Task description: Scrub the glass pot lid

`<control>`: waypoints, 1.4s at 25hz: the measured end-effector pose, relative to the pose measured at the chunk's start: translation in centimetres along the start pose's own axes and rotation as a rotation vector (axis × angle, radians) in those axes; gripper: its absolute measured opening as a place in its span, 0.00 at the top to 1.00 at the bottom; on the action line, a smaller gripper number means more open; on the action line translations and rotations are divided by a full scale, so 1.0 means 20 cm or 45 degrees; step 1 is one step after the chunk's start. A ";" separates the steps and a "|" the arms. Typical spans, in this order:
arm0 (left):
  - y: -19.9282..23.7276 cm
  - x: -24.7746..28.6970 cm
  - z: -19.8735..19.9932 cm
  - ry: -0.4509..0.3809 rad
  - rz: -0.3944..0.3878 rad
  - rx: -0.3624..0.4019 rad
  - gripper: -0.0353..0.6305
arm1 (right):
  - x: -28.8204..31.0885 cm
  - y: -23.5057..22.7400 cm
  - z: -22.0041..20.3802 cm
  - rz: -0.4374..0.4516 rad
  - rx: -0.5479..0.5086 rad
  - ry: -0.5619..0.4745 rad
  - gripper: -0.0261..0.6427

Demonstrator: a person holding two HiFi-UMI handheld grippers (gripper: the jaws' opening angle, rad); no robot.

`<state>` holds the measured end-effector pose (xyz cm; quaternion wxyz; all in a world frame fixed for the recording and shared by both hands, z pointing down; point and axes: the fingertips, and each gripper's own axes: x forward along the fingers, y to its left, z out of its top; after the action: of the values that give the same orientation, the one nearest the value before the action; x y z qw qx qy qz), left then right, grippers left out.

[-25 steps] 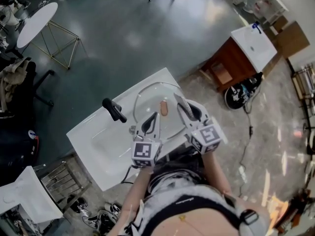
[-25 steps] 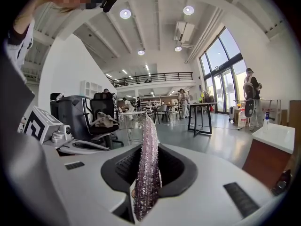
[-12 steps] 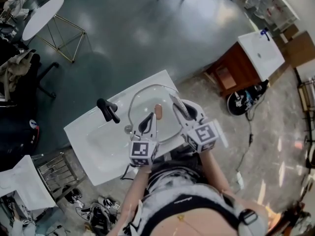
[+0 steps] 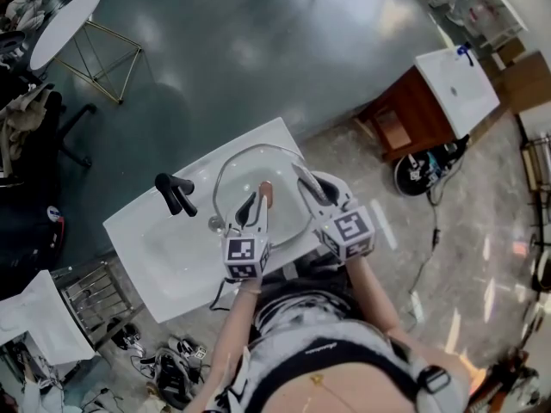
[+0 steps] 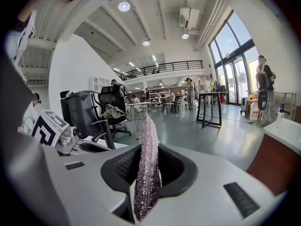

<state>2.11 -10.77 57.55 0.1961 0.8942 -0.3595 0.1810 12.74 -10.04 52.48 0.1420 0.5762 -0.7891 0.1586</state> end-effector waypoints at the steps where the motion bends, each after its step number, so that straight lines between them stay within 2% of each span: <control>1: 0.00 0.01 -0.02 0.021 0.009 0.001 0.80 | 0.00 -0.01 -0.01 -0.003 0.008 0.013 0.83; 5: 0.01 0.08 -0.07 0.064 0.015 0.007 0.74 | 0.01 -0.05 -0.06 -0.031 0.015 0.064 0.83; 11: -0.01 0.19 -0.17 0.146 0.041 0.008 0.57 | 0.03 -0.09 -0.16 -0.023 0.014 0.132 0.83; 19: 0.01 0.27 -0.24 0.209 0.079 -0.011 0.57 | 0.08 -0.15 -0.30 -0.038 0.012 0.257 0.83; 25: -0.01 0.29 -0.27 0.260 0.084 0.053 0.61 | 0.15 -0.15 -0.36 -0.012 0.013 0.310 0.83; 31: -0.01 0.31 -0.29 0.316 0.053 0.034 0.60 | 0.20 -0.17 -0.41 -0.017 0.000 0.345 0.83; 35: -0.02 0.31 -0.28 0.313 0.043 0.032 0.59 | 0.23 -0.18 -0.44 -0.014 -0.033 0.374 0.83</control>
<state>5.56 -11.34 65.17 0.2243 0.8615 -0.3454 0.2969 15.20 -11.48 62.77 0.2641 0.5492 -0.7588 0.2302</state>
